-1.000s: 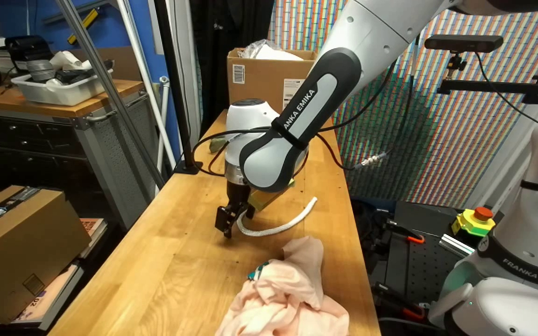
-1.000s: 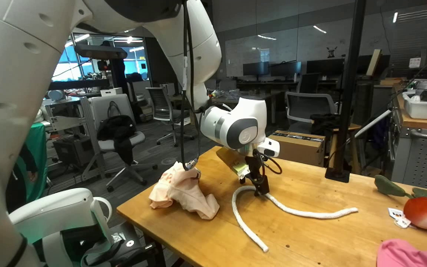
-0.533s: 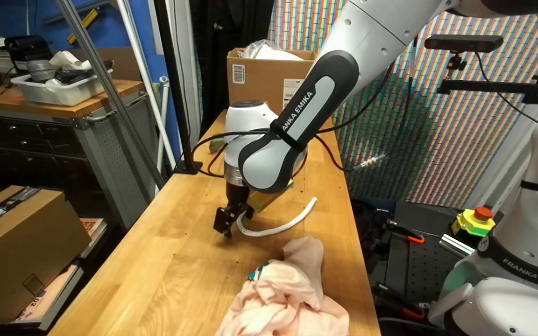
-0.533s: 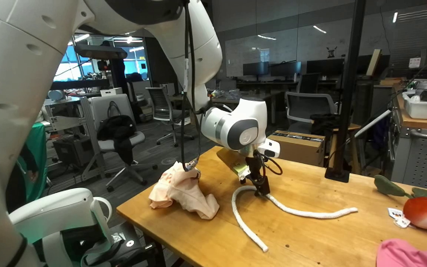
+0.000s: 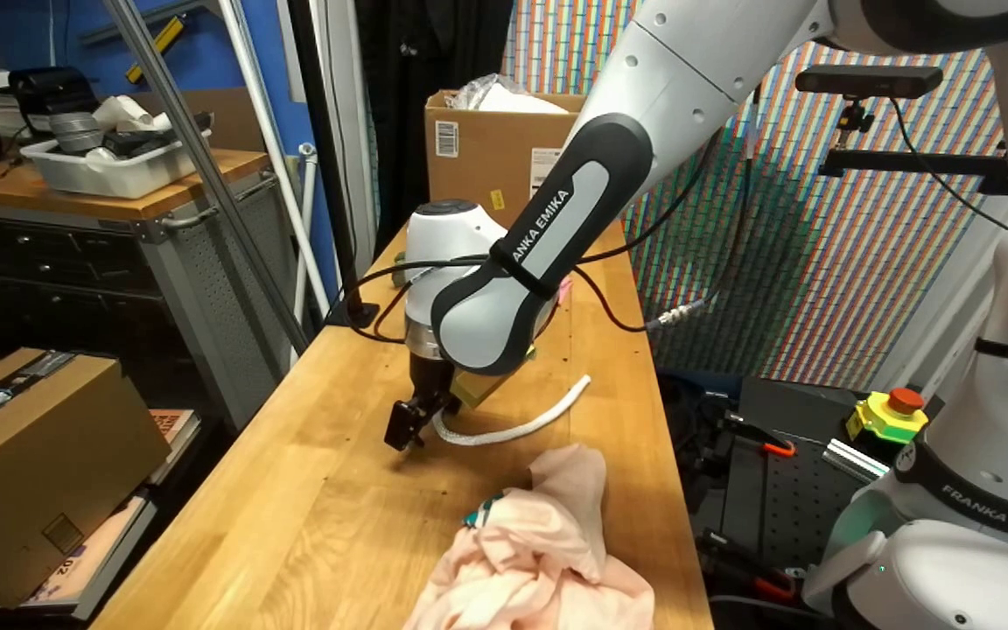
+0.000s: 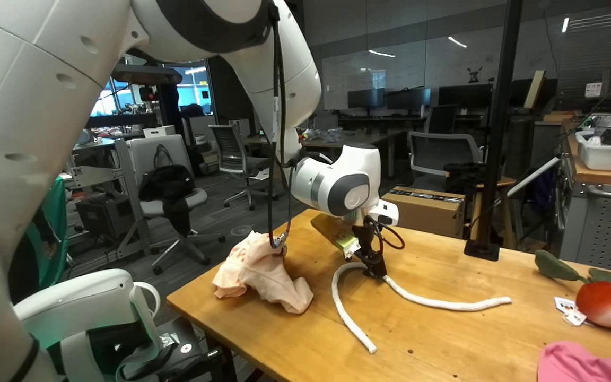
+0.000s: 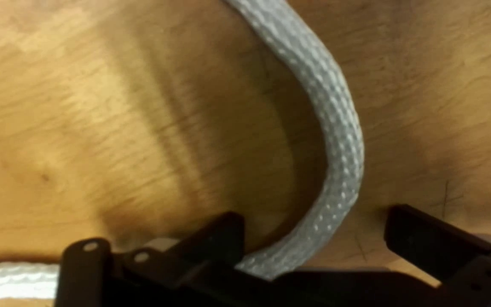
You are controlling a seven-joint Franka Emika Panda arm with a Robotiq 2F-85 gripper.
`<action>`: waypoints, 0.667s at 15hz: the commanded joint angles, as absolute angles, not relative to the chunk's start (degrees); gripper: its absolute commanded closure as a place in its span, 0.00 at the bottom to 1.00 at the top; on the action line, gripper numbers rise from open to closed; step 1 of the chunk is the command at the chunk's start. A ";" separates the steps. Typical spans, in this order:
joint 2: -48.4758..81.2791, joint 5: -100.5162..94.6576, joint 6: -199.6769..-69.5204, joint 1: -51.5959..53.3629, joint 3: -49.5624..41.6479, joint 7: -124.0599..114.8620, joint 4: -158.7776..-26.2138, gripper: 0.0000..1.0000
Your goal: Move the pink t-shirt to the right, move the peach t-shirt to the left, move the radish to the right, move the rope backwards
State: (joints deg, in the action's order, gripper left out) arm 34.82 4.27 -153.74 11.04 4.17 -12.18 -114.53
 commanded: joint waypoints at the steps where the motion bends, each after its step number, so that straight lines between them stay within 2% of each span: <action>1: 39.53 1.70 -153.59 13.15 2.18 -13.24 -107.15 0.00; 10: 45.32 -7.32 -149.41 17.54 -6.45 -17.35 -92.23 0.00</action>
State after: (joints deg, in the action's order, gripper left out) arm 41.76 -4.81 -151.49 16.16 -4.29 -15.24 -99.02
